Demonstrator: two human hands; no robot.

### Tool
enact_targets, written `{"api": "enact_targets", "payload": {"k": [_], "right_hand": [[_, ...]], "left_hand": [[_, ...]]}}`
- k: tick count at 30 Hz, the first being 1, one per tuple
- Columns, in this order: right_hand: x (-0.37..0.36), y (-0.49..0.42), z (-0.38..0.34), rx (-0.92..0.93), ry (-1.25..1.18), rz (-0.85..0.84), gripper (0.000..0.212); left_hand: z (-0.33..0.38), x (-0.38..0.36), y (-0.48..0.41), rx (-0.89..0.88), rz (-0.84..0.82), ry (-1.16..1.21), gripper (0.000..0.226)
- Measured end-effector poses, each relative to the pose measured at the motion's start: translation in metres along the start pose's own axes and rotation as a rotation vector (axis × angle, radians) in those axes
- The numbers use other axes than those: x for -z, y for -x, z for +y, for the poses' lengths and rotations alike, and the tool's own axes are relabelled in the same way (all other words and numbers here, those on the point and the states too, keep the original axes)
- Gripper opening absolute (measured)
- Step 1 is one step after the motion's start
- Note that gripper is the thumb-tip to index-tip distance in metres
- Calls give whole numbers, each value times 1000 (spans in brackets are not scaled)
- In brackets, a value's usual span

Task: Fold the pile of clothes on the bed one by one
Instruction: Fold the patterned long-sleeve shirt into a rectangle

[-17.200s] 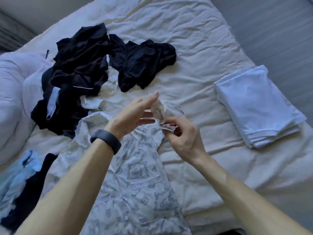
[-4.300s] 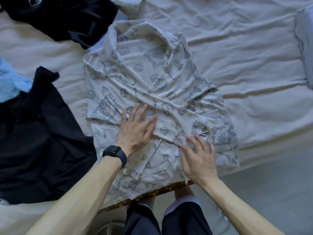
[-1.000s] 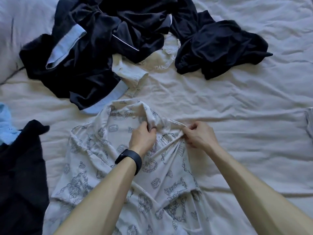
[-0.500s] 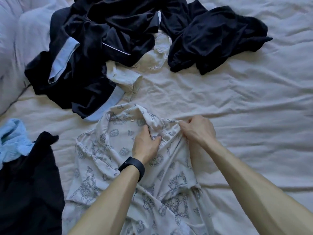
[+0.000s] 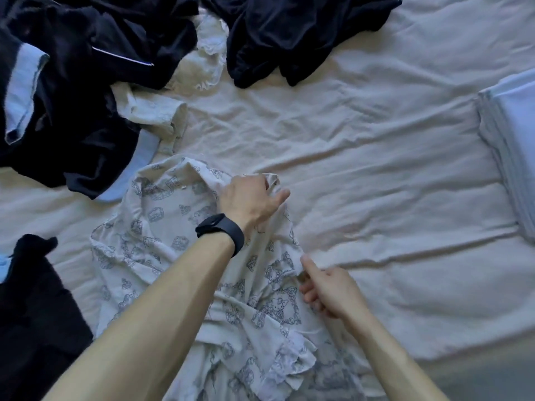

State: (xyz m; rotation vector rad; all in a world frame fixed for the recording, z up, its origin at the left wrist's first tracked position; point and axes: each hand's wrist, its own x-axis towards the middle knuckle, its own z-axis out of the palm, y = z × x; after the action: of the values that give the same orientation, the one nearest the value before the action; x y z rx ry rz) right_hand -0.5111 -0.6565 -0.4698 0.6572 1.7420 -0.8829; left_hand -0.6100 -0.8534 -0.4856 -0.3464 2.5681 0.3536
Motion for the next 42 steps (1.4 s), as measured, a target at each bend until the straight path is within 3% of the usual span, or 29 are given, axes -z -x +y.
{"api": "enact_targets", "payload": {"k": [3,6,10,12,17,19,21,24,29,32,34,37,40,42], "right_hand": [[-19,-5,15,-87,-414,4,54],[-33,-11,14,-145,-812,26,31],[-31,-15,20,-251,-1429,11,14],[-27,-18,21,-252,-1525,23,13],[-42,-18,22,-105,-1187,206,32],[-48,-16,23,-51,-1027,194,33],[-47,-17,25,-24,-1047,188,24],[-38,-21,28,-4,-1152,232,16],[-33,-14,31,86,-857,351,25],[-27,2,19,207,-497,527,28],[-26,8,-5,341,-320,509,21],[-33,-8,-56,631,-91,459,10],[-37,-46,-113,841,318,558,28],[-38,-68,-144,784,584,584,35]], "left_hand": [[3,6,-18,54,-132,94,36],[6,6,-32,127,-244,364,30],[12,-3,-28,243,-228,749,21],[11,-7,-24,260,-217,800,18],[16,-3,-27,215,-216,714,30],[18,-2,-30,221,-254,755,20],[15,-2,-29,260,-301,843,10],[11,-5,-20,247,-292,930,16],[10,5,-9,35,-187,454,22],[-16,15,22,24,57,525,18],[-54,16,49,99,264,631,16],[-135,7,88,332,505,606,24],[-222,-6,106,711,509,588,40],[-265,-11,108,812,408,605,52]]}}
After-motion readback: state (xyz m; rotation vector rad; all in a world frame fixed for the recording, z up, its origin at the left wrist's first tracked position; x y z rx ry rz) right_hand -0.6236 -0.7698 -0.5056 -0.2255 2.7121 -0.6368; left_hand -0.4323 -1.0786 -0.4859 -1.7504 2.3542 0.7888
